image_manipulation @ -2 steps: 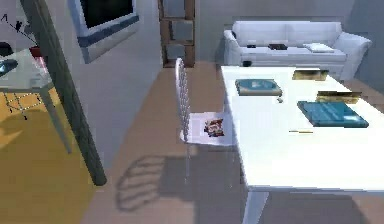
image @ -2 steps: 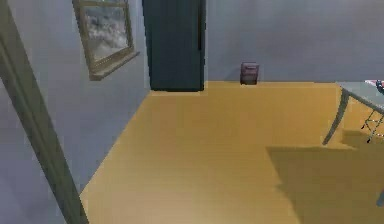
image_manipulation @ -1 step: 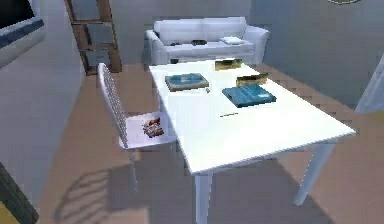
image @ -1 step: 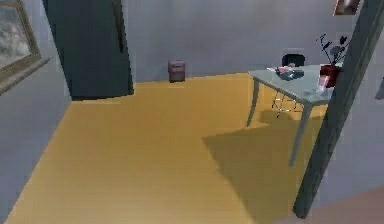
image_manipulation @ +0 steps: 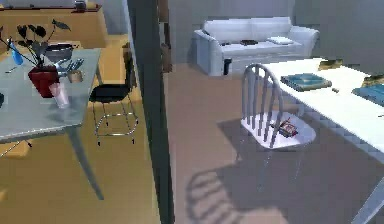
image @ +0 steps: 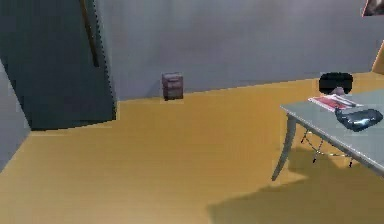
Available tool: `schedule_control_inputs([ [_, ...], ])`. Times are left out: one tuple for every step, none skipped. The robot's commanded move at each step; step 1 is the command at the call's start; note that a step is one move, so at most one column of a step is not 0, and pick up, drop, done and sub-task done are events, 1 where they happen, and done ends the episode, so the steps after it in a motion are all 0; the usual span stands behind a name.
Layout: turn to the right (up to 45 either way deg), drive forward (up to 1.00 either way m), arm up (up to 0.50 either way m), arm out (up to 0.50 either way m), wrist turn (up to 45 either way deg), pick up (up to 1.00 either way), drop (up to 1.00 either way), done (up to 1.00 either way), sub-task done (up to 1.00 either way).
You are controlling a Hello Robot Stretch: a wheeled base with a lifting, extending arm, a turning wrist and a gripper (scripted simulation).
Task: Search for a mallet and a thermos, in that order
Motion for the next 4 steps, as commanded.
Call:
schedule_control_inputs([
  [0.0,1.00,0.00,0.00,0.0,0.00,0.00,0.00,0.00],
  [0.0,0.60,0.00,0.00,0.0,0.00,0.00,0.00,0.00],
  [42.0,0.00,0.00,0.00,0.0,0.00,0.00,0.00,0.00],
  [0.0,0.55,0.00,0.00,0.0,0.00,0.00,0.00,0.00],
])
